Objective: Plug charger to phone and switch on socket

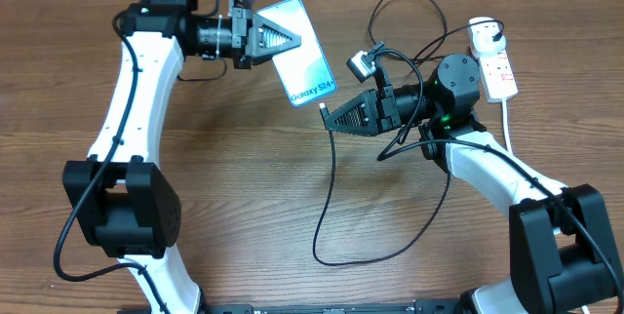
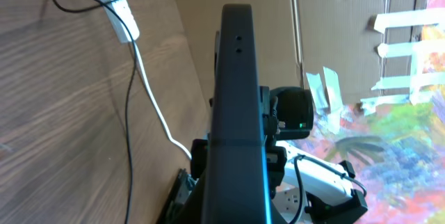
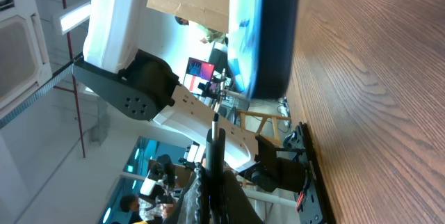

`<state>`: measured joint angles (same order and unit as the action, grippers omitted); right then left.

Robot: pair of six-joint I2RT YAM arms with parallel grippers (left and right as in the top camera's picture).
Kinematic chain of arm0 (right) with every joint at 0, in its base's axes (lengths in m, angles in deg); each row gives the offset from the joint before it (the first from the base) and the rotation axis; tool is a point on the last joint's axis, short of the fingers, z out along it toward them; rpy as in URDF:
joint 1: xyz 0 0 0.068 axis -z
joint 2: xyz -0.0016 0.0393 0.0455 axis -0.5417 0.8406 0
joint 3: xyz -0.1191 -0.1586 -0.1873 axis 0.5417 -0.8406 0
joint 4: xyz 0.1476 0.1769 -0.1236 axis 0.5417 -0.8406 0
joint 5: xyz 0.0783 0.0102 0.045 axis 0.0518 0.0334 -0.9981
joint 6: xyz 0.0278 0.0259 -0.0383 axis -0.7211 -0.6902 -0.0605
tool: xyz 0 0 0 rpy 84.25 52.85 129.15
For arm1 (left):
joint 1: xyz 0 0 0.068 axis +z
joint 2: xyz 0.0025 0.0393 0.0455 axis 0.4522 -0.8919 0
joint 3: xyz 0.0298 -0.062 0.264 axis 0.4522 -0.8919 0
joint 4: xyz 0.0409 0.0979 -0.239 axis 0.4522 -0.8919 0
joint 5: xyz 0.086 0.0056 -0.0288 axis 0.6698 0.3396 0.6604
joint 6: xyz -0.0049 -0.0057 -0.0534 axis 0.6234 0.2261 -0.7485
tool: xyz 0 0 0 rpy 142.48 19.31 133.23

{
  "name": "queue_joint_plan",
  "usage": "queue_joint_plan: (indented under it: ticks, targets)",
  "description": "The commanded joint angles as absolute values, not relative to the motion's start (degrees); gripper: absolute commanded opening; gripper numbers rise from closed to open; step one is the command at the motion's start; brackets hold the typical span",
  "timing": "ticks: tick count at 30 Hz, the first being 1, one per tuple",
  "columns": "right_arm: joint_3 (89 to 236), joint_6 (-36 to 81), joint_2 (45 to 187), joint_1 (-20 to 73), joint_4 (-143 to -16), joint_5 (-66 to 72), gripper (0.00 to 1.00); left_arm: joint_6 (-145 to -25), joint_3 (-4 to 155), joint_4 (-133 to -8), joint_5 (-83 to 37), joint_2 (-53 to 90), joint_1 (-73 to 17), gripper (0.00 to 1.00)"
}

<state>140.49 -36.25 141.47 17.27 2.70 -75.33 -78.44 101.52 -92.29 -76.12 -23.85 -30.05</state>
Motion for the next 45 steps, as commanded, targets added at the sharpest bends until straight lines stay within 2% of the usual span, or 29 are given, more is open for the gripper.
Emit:
queue_joint_plan:
  ticks: [1,19,45]
  targets:
    - [142.06,-36.49,140.14,17.09,2.99,-75.73,0.04,-78.63,101.57,-91.87,-77.11,-23.50,-29.46,0.05]
    - [142.06,-36.45,140.14,17.05,2.99,-75.05,0.04,-80.73,101.57,-91.85,-82.07,-23.50,-29.72,0.04]
    - [142.06,-36.47,140.14,17.05,3.07,-74.44,0.04,-80.73,101.57,-92.11,-79.66,-23.50,-31.60,0.04]
